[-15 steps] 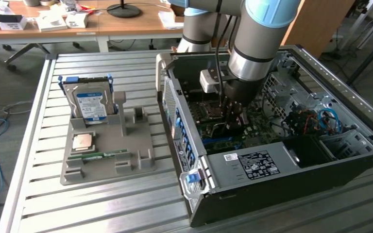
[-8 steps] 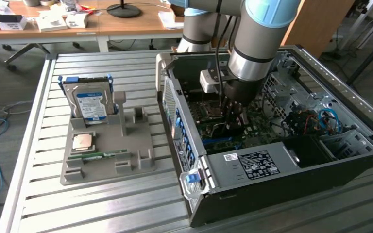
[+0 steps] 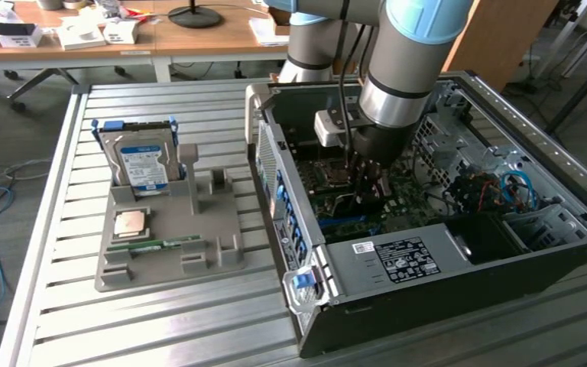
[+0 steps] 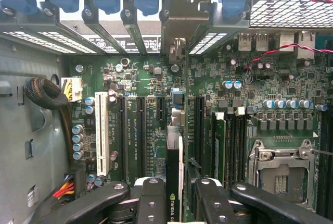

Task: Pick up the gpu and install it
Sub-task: 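Insert the gpu into the slot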

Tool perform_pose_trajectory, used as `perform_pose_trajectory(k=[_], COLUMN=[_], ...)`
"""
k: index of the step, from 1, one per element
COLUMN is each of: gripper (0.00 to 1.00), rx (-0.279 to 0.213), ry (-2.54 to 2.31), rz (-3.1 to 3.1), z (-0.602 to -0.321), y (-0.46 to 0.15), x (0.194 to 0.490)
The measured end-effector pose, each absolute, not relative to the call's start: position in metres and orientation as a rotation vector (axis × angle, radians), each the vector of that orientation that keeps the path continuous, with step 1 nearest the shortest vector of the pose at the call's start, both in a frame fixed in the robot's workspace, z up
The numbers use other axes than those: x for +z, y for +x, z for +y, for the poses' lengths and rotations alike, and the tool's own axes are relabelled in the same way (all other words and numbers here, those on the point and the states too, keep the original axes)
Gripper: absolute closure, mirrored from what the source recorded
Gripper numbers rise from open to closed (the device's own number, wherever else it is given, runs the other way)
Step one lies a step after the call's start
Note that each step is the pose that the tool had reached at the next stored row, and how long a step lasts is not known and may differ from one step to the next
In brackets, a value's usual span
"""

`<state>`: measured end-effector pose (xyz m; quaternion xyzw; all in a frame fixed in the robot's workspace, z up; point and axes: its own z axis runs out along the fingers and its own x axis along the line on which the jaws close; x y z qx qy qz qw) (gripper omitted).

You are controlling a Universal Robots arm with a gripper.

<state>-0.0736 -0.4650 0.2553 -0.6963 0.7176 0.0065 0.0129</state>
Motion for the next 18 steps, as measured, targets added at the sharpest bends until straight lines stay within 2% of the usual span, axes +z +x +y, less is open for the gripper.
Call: perform_pose_trajectory(k=[18], gripper=[0.74], rx=[0.02], ry=[-2.17], rz=[2.236], z=[-0.4648], y=[-0.0737], x=[0.2572])
